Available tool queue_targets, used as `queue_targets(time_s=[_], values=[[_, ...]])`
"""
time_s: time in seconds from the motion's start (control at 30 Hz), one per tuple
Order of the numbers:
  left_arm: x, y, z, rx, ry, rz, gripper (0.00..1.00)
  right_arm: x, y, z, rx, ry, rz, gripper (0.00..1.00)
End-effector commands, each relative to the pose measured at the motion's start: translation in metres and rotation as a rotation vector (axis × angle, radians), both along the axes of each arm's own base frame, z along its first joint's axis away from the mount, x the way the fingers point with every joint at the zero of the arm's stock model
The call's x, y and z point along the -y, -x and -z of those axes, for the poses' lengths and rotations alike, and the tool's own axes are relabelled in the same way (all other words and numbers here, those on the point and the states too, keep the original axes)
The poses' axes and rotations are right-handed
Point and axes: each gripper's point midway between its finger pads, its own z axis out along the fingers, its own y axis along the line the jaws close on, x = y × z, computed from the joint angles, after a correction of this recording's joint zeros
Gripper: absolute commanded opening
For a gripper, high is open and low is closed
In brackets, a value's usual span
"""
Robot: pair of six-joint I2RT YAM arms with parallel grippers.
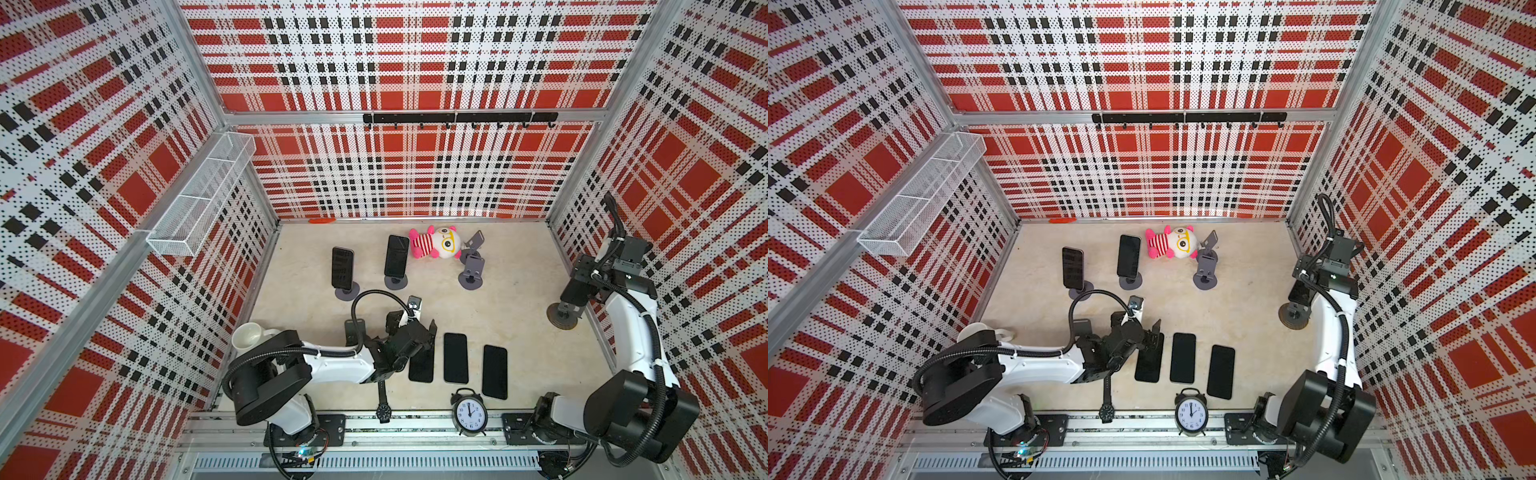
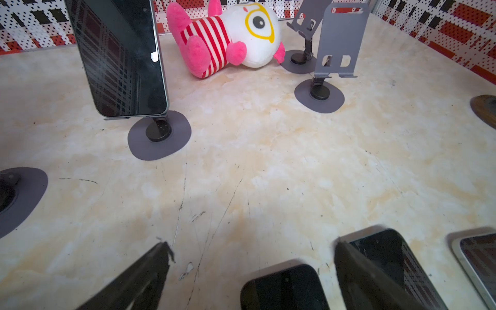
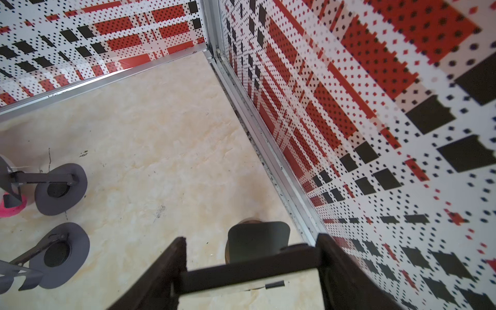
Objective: Remove the phone from the phone stand
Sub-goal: 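Hold the wall phone in the right gripper while the left hovers near the stands, then lift the black phone up off the wall stand with the right gripper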
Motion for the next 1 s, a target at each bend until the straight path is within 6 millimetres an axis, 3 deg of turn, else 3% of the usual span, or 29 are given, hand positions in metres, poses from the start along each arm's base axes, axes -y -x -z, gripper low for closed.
queue_targets(time_s=[0.0,0.57,0.97], values=[[0.005,-0.004,-0.003,0.009,-0.009,0.001,0.98,0.0,0.004,-0.013,0.033,0.029,0.012,0.6],[0.005,-0.004,-0.003,0.007,-0.017,0.001,0.98,-0.004,0.013,0.005,-0.008,0.013,0.011,0.58],[0.008,-0.004,-0.001,-0.001,-0.022,0.004,0.98,-0.007,0.022,0.003,0.005,0.02,0.016,0.57]])
